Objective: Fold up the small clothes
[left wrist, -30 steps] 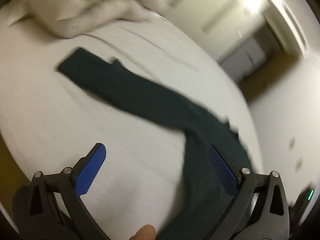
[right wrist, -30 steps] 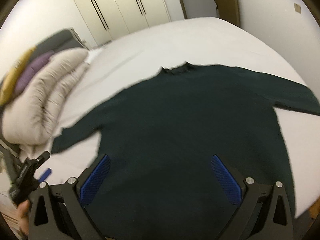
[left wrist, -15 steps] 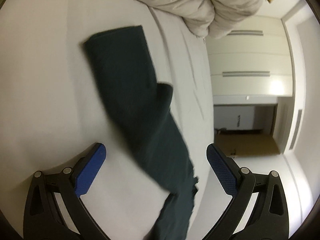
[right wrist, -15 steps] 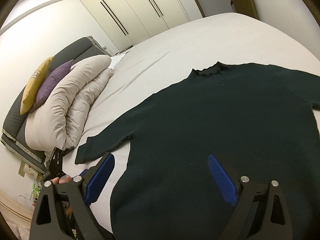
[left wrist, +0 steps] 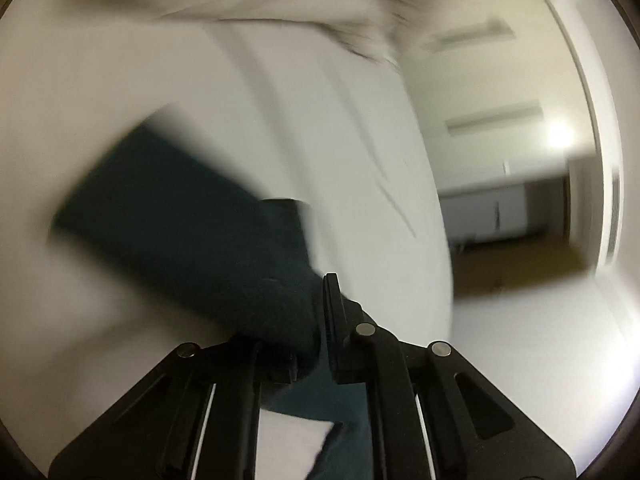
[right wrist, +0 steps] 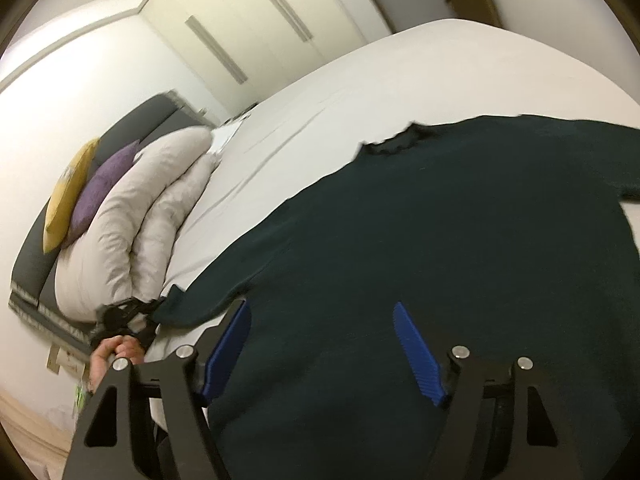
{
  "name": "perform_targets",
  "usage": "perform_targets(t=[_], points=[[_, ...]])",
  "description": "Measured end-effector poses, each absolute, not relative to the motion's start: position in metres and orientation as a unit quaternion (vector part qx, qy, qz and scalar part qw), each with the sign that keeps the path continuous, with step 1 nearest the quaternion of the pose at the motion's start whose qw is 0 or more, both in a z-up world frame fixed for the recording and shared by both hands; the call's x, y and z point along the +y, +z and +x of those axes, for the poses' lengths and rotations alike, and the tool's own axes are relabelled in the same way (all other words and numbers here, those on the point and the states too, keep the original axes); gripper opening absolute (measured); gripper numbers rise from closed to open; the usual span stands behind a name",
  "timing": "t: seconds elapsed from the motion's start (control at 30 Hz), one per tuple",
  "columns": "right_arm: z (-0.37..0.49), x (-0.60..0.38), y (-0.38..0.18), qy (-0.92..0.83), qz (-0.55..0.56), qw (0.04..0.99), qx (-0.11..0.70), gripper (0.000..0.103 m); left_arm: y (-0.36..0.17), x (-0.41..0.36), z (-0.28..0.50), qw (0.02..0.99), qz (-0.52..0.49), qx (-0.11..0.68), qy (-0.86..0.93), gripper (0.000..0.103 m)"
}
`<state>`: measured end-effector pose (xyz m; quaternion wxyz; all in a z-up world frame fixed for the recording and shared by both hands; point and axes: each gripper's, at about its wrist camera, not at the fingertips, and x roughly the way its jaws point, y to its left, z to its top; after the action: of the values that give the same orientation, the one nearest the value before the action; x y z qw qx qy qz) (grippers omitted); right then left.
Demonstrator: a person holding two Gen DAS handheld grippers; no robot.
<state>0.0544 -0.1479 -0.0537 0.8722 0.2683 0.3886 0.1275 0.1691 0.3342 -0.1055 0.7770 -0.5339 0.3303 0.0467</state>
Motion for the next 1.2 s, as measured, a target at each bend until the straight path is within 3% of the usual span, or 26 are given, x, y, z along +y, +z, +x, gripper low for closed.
perform_targets(t=[0.17,0.23,0.37,0.47,0.63,0.9,0.97,1.2], points=[[0.05,-0.198,-0.062,0.092,0.3,0.872,0.376,0.076,-0.017,0.18,0.231,0.877,-0.333,0.344,-0.05,0.009],[0.047,-0.225,-0.067,0.07,0.315,0.872,0.369,0.076,-0.004,0.106,0.244,0.896,-0.251,0.353,-0.094,0.009],[0.041,-0.275,-0.082,0.024,0.346,0.863,0.367,0.076,-0.036,-0.05,0.252,0.9,-0.077,0.395,-0.17,0.009],[0.042,-0.304,-0.097,-0.001,0.356,0.852,0.384,0.076,-0.106,-0.13,0.252,0.869,0.07,0.458,-0.177,0.009],[0.06,-0.315,-0.11,-0.001,0.353,0.844,0.403,0.079,-0.116,-0.127,0.241,0.864,0.089,0.462,-0.179,0.014],[0.115,-0.245,-0.098,0.084,0.295,0.847,0.434,0.08,-0.075,-0.023,0.225,0.87,-0.024,0.437,-0.225,0.016],[0.128,-0.219,-0.092,0.087,0.253,0.858,0.439,0.08,-0.078,-0.001,0.211,0.877,-0.036,0.434,-0.203,0.022],[0.14,-0.107,-0.072,0.096,-0.028,0.913,0.397,0.084,-0.095,0.112,0.242,0.855,-0.23,0.432,-0.169,0.022]])
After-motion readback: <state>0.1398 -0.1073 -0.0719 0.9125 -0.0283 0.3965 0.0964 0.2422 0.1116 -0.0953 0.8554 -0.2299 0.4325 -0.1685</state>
